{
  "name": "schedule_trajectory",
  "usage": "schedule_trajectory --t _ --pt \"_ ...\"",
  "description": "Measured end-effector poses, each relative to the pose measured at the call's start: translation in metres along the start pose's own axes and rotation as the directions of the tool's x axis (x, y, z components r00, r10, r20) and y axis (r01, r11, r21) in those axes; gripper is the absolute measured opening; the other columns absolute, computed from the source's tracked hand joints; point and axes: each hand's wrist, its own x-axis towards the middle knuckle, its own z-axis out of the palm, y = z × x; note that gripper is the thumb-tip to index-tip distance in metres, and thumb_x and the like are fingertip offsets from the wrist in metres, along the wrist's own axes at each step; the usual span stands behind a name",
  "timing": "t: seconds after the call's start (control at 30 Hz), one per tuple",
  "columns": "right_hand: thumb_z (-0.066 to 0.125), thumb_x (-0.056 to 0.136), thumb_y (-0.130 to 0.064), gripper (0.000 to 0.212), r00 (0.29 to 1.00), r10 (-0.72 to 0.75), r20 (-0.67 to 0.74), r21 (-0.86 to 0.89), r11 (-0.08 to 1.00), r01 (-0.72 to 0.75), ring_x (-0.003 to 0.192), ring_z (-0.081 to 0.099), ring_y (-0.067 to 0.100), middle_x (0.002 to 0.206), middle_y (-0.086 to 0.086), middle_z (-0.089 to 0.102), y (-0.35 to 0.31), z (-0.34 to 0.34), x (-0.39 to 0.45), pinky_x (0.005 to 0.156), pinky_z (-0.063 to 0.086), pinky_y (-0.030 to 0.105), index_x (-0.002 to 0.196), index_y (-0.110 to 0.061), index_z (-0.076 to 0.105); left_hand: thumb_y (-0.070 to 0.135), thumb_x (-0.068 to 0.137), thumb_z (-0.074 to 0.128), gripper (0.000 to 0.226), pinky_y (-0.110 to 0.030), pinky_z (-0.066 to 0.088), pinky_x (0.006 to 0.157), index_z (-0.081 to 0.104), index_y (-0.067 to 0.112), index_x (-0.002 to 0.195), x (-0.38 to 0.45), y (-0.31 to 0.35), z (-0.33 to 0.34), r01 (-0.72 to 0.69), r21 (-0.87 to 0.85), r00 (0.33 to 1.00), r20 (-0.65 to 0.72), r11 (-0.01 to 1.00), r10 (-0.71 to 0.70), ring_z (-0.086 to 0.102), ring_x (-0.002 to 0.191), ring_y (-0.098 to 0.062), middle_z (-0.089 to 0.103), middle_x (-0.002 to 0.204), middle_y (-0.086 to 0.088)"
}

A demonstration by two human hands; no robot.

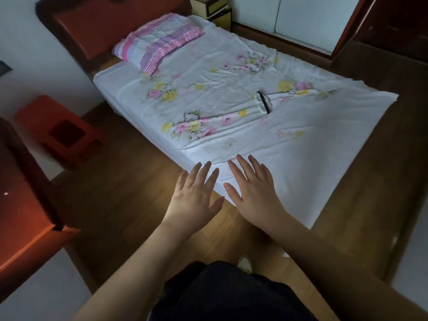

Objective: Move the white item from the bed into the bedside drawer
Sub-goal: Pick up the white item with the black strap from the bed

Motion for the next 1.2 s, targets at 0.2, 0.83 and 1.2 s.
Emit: schedule_trajectory --t 0.2,0.83,1.2 --pt "0.022 0.097 -0.058 0.062 0.999 0.045 -0.003 -0.007 0.999 -0.045 0.150 0.009 0.024 0.162 0.000 0.018 -0.004 0.020 0.051 0.119 0.002 0.043 0.151 -0.028 0.025 0.059 0.093 0.034 0.070 -0.051 0.003 0.118 0.021 0.025 0.152 0.042 -0.046 0.011 0.015 0.052 1.000 -0.008 0.999 -0.015 0.009 0.149 -0.026 0.017 0.162 -0.006" --pt "0.019 0.096 -0.056 0.063 0.936 0.331 -0.121 0.052 0.943 -0.327 0.150 0.003 0.023 0.163 -0.001 0.015 -0.079 0.033 0.253 0.118 -0.001 0.043 0.153 -0.028 0.020 0.051 0.095 0.038 0.062 -0.048 0.005 0.120 0.031 0.023 0.150 0.242 -0.242 0.001 -0.326 -0.185 0.946 -0.068 0.927 0.318 0.012 0.149 -0.024 0.024 0.160 -0.004" --pt "0.027 0.098 -0.054 0.062 0.842 0.534 -0.076 0.207 0.835 -0.510 0.149 -0.005 0.015 0.163 -0.005 0.008 0.024 0.040 0.308 0.118 -0.003 0.037 0.154 -0.030 0.014 0.043 0.096 0.044 0.062 -0.046 0.005 0.120 0.027 0.021 0.151 0.374 -0.186 0.031 -0.493 -0.234 0.857 0.037 0.838 0.514 0.006 0.149 -0.019 0.015 0.162 -0.002"
